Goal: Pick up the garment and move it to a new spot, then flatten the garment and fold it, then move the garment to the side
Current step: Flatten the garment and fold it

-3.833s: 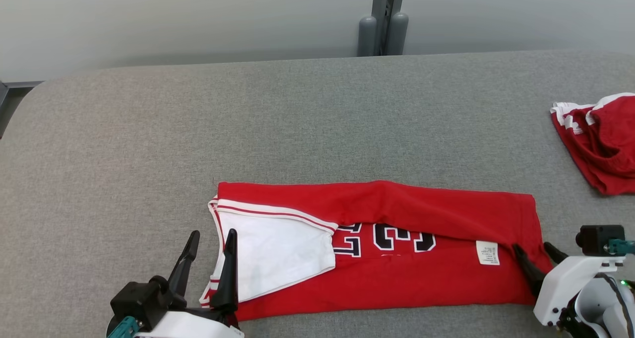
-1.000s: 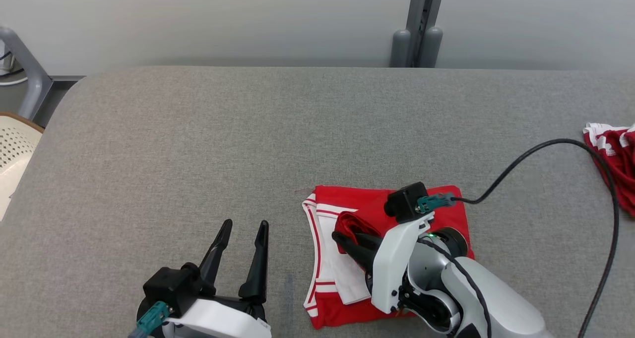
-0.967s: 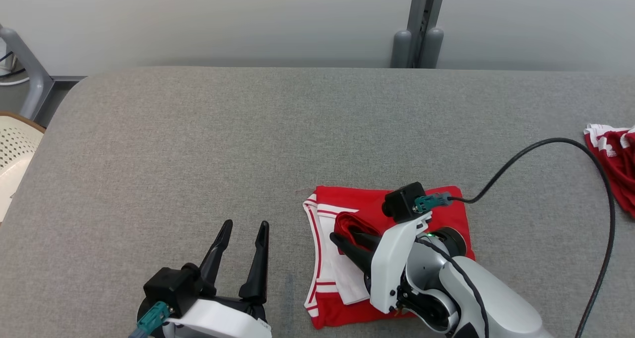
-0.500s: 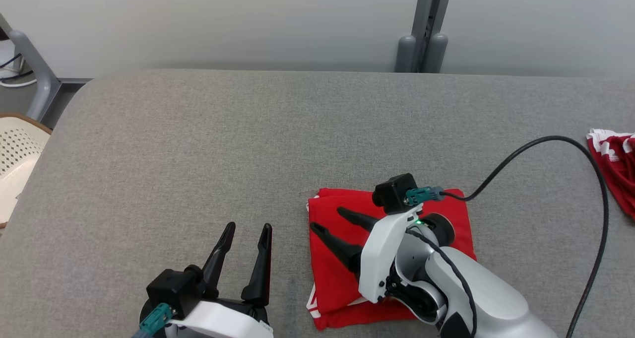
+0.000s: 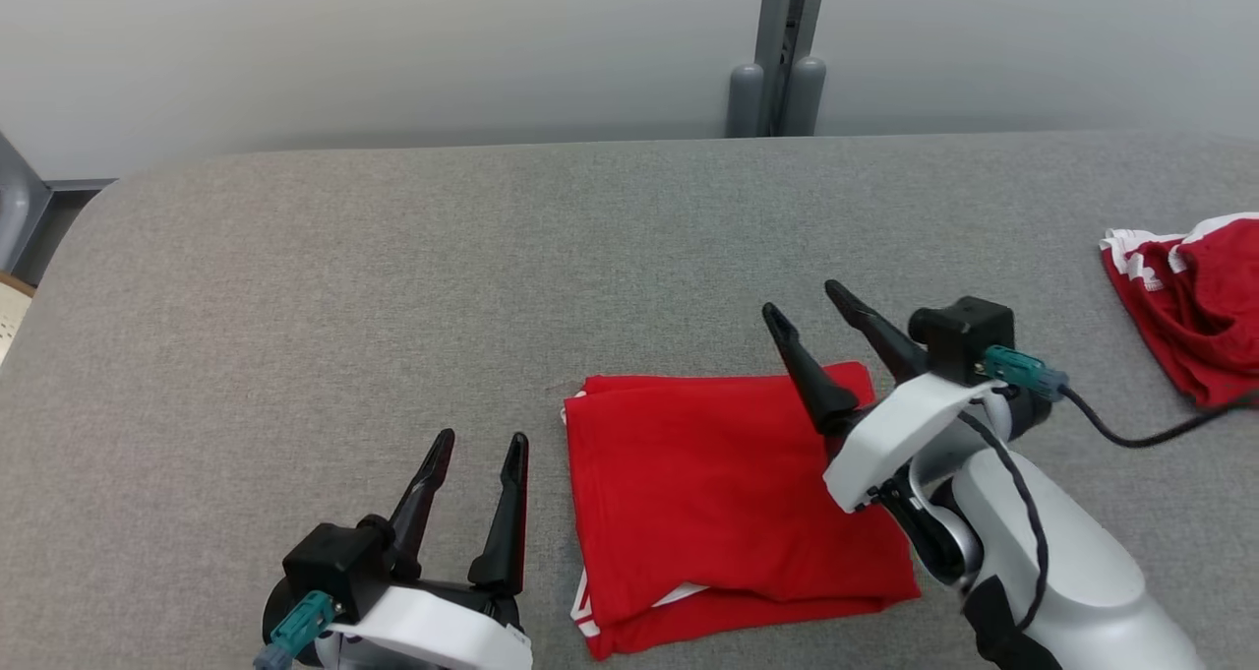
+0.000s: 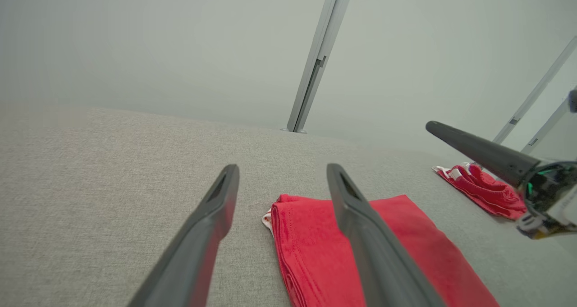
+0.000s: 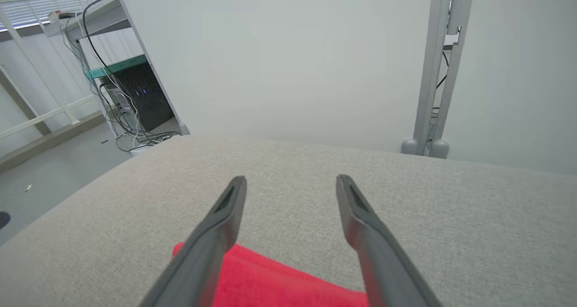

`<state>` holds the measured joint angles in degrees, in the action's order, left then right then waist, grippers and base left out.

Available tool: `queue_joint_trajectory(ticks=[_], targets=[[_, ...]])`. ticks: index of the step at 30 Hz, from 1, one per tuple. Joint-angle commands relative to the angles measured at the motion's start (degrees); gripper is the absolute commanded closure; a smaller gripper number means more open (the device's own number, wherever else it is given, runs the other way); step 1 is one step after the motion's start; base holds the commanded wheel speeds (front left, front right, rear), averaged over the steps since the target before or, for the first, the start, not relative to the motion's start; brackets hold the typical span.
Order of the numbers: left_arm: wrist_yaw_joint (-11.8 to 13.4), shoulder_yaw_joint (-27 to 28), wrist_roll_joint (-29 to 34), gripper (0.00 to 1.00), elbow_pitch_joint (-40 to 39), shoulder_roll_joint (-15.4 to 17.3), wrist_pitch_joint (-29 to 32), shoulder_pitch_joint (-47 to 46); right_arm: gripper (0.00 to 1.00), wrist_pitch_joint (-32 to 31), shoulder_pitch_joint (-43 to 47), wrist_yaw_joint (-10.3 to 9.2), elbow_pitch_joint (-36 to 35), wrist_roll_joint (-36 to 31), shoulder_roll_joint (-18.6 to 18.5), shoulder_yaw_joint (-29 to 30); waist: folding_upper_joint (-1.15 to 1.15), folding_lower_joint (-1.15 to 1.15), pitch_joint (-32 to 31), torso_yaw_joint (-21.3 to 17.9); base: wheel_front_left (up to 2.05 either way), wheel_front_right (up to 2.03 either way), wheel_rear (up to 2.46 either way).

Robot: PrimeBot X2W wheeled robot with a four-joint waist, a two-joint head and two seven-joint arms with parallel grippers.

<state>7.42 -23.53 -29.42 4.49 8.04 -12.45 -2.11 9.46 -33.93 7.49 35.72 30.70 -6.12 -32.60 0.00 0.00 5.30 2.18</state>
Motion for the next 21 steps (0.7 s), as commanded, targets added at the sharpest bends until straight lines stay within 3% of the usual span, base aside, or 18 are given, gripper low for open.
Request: queue_joint_trajectory(ticks=[1, 7, 13, 21], targets=[[0.3, 0.2, 0.3, 0.0, 0.2, 0.1, -0.3, -1.2, 0.0, 1.5, 1.3, 0.01, 0.0, -1.6, -0.4, 1.7, 0.0, 0.0, 0.0, -0.6, 0.0, 0.0, 0.0], [0.9, 0.4, 1.0, 0.0, 0.7, 0.2, -0.9, -1.5, 0.0, 4.9, 6.5, 0.01, -4.3, -9.9, -0.6, 11.9, 0.0, 0.0, 0.0, -2.2, 0.0, 0.0, 0.0], [2.8, 1.6, 2.9, 0.0, 1.3, 0.0, -2.2, -0.6, 0.0, 5.6, 17.0, 0.01, -15.2, -18.3, 1.4, 22.1, 0.0, 0.0, -0.4, -3.1, 0.0, 0.0, 0.0], [3.7, 4.7, 4.7, 0.0, 2.3, 0.0, -2.7, 1.8, 0.0, 5.6, 27.4, 0.01, -25.3, -18.8, 3.1, 27.5, 0.0, 0.0, -1.7, -3.3, 0.0, 0.0, 0.0]])
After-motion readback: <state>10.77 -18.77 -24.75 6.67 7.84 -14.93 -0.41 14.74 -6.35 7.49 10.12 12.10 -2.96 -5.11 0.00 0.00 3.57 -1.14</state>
